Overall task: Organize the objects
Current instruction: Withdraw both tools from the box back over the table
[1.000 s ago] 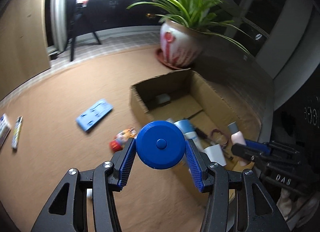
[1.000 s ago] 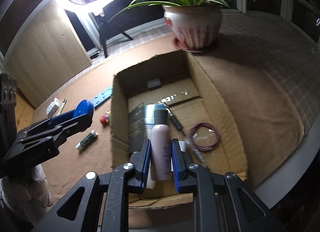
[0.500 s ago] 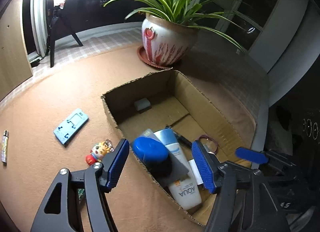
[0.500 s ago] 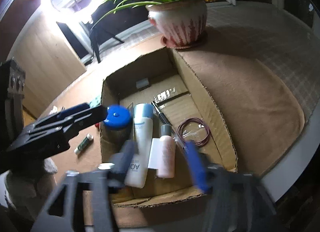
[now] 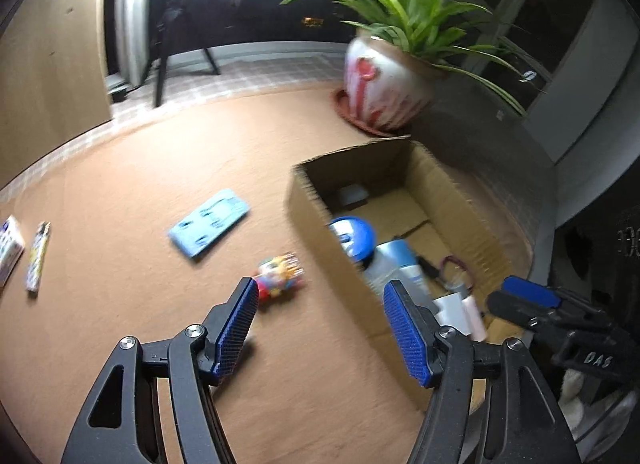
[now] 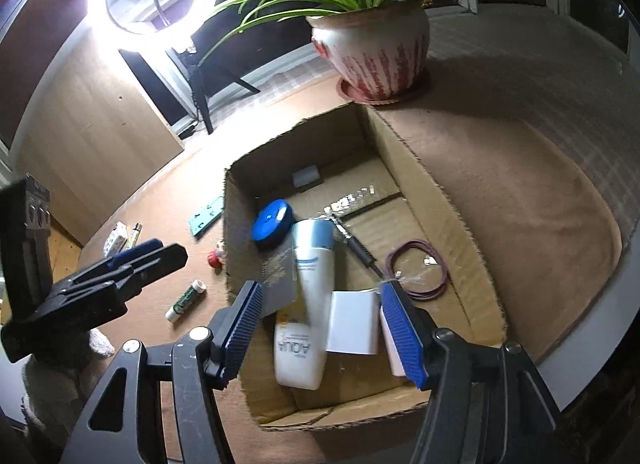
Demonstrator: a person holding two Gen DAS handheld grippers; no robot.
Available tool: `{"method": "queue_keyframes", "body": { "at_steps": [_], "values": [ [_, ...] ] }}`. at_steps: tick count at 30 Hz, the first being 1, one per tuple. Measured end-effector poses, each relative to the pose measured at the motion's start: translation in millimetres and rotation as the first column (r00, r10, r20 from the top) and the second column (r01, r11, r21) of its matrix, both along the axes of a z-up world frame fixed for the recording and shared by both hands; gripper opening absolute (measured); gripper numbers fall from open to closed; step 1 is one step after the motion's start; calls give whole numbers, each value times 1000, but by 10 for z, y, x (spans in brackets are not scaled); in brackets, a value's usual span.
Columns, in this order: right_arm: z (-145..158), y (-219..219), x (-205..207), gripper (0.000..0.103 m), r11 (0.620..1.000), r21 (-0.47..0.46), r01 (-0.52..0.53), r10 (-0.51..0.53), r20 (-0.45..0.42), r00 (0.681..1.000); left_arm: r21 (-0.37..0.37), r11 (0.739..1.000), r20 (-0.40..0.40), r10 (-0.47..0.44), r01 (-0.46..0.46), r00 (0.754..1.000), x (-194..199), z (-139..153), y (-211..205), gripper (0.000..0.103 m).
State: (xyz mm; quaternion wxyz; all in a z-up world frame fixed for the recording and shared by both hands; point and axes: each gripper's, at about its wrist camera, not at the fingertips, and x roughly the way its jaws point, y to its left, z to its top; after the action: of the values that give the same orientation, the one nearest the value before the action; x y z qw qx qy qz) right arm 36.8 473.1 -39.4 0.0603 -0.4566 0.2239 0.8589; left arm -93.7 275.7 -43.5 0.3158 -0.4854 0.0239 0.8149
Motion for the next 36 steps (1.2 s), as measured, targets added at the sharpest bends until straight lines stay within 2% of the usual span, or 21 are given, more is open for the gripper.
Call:
{"method": "queue_keyframes", "body": {
  "at_steps": [14,22,26,36],
  "values": [
    [61,-658,-204,59,989,-14,-146,146,-17,989,-64,987,48,153,-150,987,70,-193,-956,69],
    [26,-1076,-340,59,973,-2,-230,230,13,973,-74,974,31,219,-216,975,141,-148,-1339,69],
    [-33,-1265,-427,59,968,15,-250,249,46,967,-87,968,3,236,-235,972,145,-94,-1494,69],
    [-291,-1522,-688,59,969,-58,-241,246,105,964,-102,952,-8,290,-290,957,-15,-133,-1837,70]
  ]
}}
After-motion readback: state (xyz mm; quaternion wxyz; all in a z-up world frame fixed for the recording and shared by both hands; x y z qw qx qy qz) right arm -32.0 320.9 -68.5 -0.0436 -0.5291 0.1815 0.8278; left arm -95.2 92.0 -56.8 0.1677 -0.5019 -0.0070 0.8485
